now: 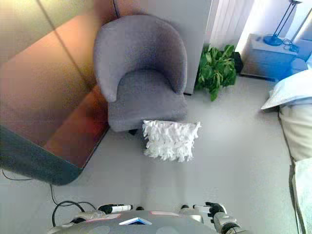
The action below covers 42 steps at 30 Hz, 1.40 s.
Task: Pick up the pillow and put it on the sofa.
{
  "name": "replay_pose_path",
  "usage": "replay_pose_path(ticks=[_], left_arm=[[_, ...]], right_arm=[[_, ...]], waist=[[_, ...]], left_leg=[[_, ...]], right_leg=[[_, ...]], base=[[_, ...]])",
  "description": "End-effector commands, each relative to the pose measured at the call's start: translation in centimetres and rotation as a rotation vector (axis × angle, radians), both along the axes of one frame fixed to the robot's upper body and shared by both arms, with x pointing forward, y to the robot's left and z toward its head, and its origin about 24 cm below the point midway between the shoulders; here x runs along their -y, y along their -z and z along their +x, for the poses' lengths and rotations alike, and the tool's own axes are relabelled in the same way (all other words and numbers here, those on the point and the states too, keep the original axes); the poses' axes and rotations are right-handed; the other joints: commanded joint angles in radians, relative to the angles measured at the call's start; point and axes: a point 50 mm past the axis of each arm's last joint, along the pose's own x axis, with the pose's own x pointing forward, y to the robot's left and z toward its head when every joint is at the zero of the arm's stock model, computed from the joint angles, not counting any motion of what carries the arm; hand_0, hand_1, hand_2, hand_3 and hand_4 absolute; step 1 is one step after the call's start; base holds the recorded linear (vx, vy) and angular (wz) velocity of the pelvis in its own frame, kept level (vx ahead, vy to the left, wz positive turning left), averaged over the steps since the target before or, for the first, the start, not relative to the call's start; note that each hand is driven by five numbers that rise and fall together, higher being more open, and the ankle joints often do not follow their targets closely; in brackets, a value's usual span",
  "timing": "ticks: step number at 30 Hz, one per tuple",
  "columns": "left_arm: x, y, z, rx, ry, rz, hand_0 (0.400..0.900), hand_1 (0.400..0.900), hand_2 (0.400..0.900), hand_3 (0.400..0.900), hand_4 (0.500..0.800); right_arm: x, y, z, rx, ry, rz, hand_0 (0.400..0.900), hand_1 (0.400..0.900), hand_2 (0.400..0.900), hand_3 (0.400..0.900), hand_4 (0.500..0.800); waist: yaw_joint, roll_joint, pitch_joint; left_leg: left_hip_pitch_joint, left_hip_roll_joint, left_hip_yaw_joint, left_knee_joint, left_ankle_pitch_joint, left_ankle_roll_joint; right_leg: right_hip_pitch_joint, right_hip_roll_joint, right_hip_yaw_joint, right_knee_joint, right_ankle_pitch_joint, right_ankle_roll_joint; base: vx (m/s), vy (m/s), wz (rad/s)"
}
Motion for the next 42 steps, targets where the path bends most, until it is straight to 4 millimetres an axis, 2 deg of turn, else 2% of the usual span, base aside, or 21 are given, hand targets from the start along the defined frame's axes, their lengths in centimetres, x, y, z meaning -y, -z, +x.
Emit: replay_pose_path(ticks=[1,13,27,32,35,37,39,40,42], left_arm=[[-0.4,0.1,-1.1,-0.062,0.037,0.07,0.9,0.9,0.9,0.9,0.8],[-0.3,0.2,-2.0,-0.103,0.028,0.026,0.9,0.9,0.9,0.9,0.8],[0.1,0.2,-1.6,-0.109,0.041,0.024,0.9,0.9,0.9,0.9,0.8],[-0.3,0.2,-2.4,-0.147,0.055,0.056,0.9,0.9,0.9,0.9,0.8],[-0.4,0.1,-1.8,-0.14,0.05,0.064,0.9,0.9,0.9,0.9,0.8],[0.0,0.1,-0.9,-0.123,0.032,0.066,0.9,0.9,0.9,0.9,0.8],[0.3,0.1,-0.6,-0.113,0.009,0.062,0.9,0.9,0.9,0.9,0.8],[0.4,0.1,-0.7,-0.107,-0.016,0.055,0.9,0.9,0.9,0.9,0.8],[0.6,0.2,-1.0,-0.105,-0.052,0.044,0.9,0.9,0.9,0.9,0.8]], right_arm=[[-0.3,0.0,1.2,-0.016,-0.051,0.011,0.9,0.9,0.9,0.9,0.8],[-0.2,-0.1,1.3,-0.011,-0.109,-0.016,0.9,0.9,0.9,0.9,0.8],[-0.7,-0.1,1.9,-0.01,-0.112,0.005,0.9,0.9,0.9,0.9,0.8],[-1.0,0.0,1.7,-0.018,-0.063,0.024,0.9,0.9,0.9,0.9,0.8],[-0.9,-0.1,2.1,-0.004,-0.048,0.025,0.9,0.9,0.9,0.9,0.8],[-0.5,-0.3,3.0,0.021,-0.059,0.011,0.9,0.9,0.9,0.9,0.8],[0.1,-0.5,3.6,0.035,-0.08,-0.005,0.9,0.9,0.9,0.9,0.8],[0.5,-0.7,3.9,0.041,-0.11,-0.021,0.9,0.9,0.9,0.9,0.8],[0.9,-0.9,4.1,0.039,-0.138,-0.039,0.9,0.9,0.9,0.9,0.8]], waist=[[0.027,-0.022,0.045],[0.032,-0.023,0.052],[0.031,-0.019,0.067],[0.027,-0.019,0.065],[0.016,-0.017,0.074],[0.008,-0.024,0.094],[0.002,-0.037,0.109],[0.006,-0.044,0.123],[0.022,-0.039,0.141]], left_leg=[[0.022,0.004,0.035,0.004,-0.074,-0.011],[0.015,0.005,0.029,0.004,-0.073,-0.012],[0.006,0.007,0.021,0.004,-0.066,-0.011],[0.019,0.021,0.025,0.004,-0.062,-0.015],[0.009,0.041,0.027,0.023,-0.053,-0.024],[-0.043,0.044,0.003,0.141,-0.073,-0.027],[-0.083,0.031,-0.004,0.282,-0.113,-0.013],[-0.133,0.015,-0.034,0.407,-0.102,-0.005],[-0.212,-0.02,-0.074,0.485,-0.071,0.003]], right_leg=[[-0.005,-0.027,-0.057,0.007,-0.006,0.074],[-0.01,-0.028,-0.064,0.006,-0.005,0.074],[-0.022,-0.021,-0.059,0.019,-0.013,0.065],[-0.019,-0.007,-0.06,0.032,-0.027,0.054],[-0.04,0.012,-0.04,0.054,-0.04,0.037],[-0.075,0.024,-0.006,0.085,-0.044,0.012],[-0.108,0.012,0.001,0.111,-0.041,-0.007],[-0.12,0.005,0.002,0.124,-0.04,-0.024],[-0.122,0.008,0.017,0.134,-0.044,-0.033]], base=[[0.0,0.0,0.0],[0.01,-0.008,0.01],[0.01,-0.019,0.01],[0.06,-0.137,-0.06],[0.0,-0.197,-0.12],[-0.06,-0.214,-0.2],[-0.03,-0.154,-0.36],[0.05,-0.101,-0.47],[0.11,-0.058,-0.58]])
